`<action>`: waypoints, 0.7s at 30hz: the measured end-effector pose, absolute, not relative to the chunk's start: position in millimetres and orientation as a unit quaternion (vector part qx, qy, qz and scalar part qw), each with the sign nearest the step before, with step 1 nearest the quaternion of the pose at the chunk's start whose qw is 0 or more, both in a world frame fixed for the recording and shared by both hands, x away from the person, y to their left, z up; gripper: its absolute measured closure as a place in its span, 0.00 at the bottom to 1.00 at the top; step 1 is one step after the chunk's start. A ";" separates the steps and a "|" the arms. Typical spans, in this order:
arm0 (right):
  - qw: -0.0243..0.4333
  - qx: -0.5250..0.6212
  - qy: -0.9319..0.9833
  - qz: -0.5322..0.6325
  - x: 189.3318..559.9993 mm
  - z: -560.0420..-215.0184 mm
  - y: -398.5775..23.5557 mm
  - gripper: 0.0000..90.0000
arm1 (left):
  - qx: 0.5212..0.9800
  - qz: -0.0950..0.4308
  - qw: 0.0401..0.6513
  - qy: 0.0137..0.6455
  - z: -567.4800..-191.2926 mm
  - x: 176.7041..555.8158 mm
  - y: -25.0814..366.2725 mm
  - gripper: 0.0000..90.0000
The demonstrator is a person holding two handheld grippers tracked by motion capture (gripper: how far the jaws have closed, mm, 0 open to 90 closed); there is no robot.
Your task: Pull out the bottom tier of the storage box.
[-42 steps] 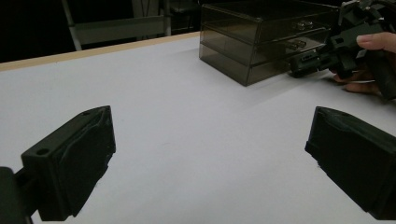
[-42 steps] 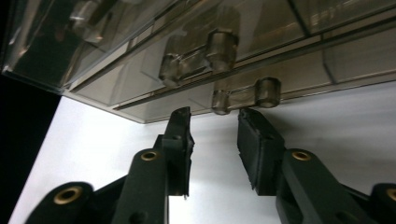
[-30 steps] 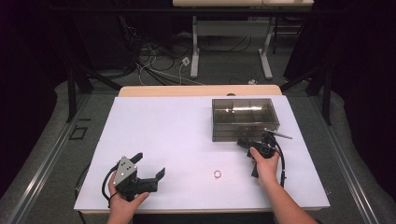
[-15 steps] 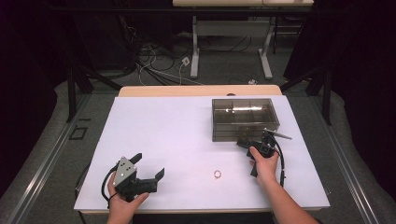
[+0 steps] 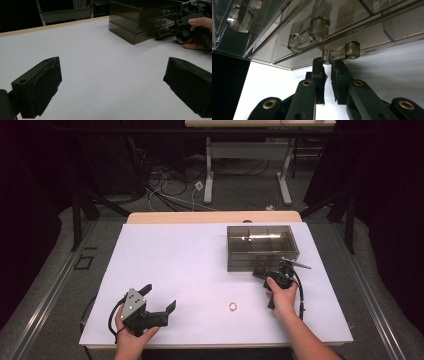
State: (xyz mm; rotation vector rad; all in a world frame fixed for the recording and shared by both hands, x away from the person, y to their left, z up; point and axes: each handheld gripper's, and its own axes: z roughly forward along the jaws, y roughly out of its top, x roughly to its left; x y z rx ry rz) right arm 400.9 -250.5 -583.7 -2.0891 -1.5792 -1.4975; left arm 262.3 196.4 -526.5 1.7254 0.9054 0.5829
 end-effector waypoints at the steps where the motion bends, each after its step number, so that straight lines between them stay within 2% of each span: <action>1: 0.062 -0.690 -0.524 -0.495 400.8 -583.9 -250.8 0.91 | 0.721 0.244 0.526 0.379 -526.5 262.2 196.4 0.02; 21: 0.074 -0.686 -0.529 -0.494 398.9 -582.4 -252.7 0.91 | 0.721 0.244 0.527 0.379 -526.1 262.0 196.8 0.02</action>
